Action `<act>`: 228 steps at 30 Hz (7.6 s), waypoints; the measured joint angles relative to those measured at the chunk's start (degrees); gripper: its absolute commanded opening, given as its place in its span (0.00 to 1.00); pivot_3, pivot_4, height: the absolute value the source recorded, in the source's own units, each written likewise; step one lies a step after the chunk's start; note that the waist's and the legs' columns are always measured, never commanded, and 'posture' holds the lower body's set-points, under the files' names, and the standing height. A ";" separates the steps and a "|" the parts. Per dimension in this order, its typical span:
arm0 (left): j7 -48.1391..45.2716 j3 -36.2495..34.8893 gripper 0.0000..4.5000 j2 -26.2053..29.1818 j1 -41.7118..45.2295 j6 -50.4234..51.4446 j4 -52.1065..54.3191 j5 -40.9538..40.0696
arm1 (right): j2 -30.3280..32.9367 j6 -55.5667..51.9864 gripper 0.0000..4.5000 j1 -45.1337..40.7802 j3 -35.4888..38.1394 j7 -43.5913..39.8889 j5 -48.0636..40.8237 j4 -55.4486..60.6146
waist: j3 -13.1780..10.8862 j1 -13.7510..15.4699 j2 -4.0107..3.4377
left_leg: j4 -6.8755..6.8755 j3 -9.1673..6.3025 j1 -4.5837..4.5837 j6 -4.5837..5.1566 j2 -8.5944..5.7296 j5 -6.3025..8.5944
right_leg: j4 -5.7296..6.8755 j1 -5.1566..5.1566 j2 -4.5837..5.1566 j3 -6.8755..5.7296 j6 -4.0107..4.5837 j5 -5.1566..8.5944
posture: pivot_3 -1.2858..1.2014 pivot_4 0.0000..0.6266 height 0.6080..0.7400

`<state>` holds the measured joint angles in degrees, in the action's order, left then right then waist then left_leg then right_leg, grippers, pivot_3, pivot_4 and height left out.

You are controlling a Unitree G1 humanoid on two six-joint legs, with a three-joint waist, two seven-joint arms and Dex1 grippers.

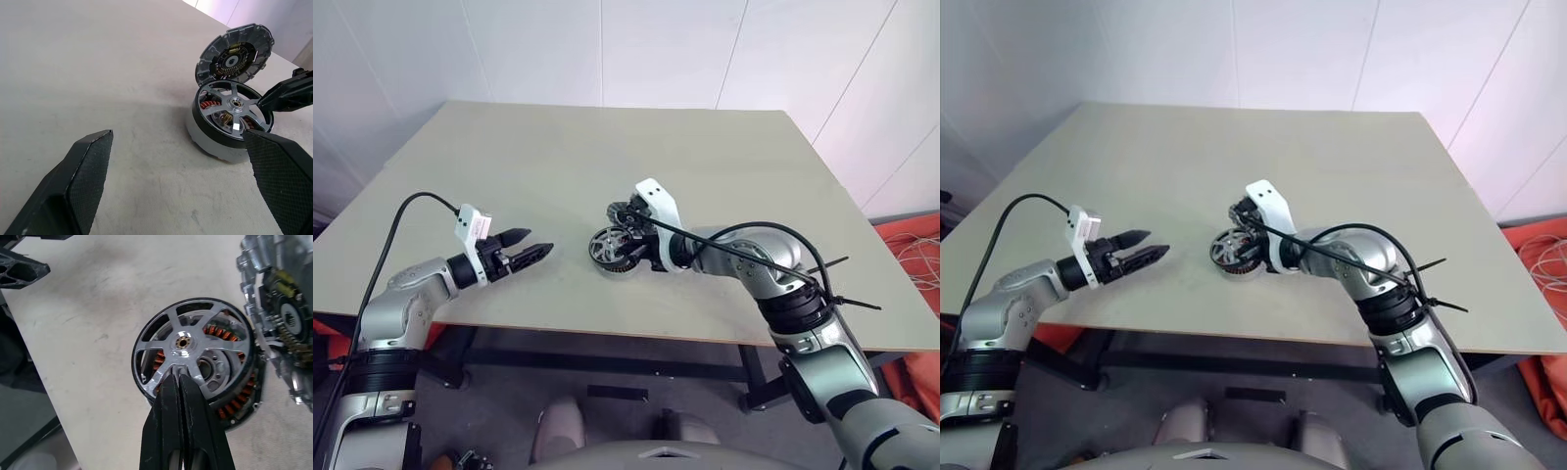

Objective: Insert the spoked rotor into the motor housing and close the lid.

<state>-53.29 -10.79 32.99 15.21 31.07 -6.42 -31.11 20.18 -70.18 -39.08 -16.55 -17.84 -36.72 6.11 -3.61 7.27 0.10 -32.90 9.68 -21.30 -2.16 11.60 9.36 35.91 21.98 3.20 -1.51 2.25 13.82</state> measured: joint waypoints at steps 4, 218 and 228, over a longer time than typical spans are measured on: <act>0.00 0.00 1.00 0.00 0.00 -0.01 -0.01 0.00 | 0.21 -0.59 0.01 0.33 0.00 -1.11 1.60 0.00 | 0.00 0.01 0.00 | -0.02 0.00 0.01 0.00 0.00 0.00 | 0.00 -0.01 0.00 0.00 0.00 0.00 | 0.52 0.00 1.00; 3.54 1.29 1.00 -2.07 -2.69 -1.11 2.67 -1.13 | -7.33 21.41 0.00 -21.59 -24.71 -62.21 55.81 -29.53 | -0.09 -1.57 0.07 | -0.45 -0.51 0.26 0.33 0.17 0.19 | 0.91 0.11 -0.07 0.05 0.46 0.16 | 0.52 0.00 1.00; 3.58 1.31 1.00 -2.11 -2.69 -1.25 2.47 -0.32 | -7.73 28.38 0.21 -21.99 -24.03 -56.85 54.19 -34.75 | -0.09 -1.55 0.06 | -0.44 -0.60 0.27 0.18 0.16 0.10 | 0.95 0.11 -0.07 0.02 0.41 0.13 | 0.52 0.00 1.00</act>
<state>-49.71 -9.47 30.88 12.52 29.82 -3.95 -31.44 12.46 -41.80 -61.06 -40.58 -74.69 17.47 -28.64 -3.71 5.72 0.16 -33.33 9.08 -21.03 -1.98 11.76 9.46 36.86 22.09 3.13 -1.48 2.66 13.95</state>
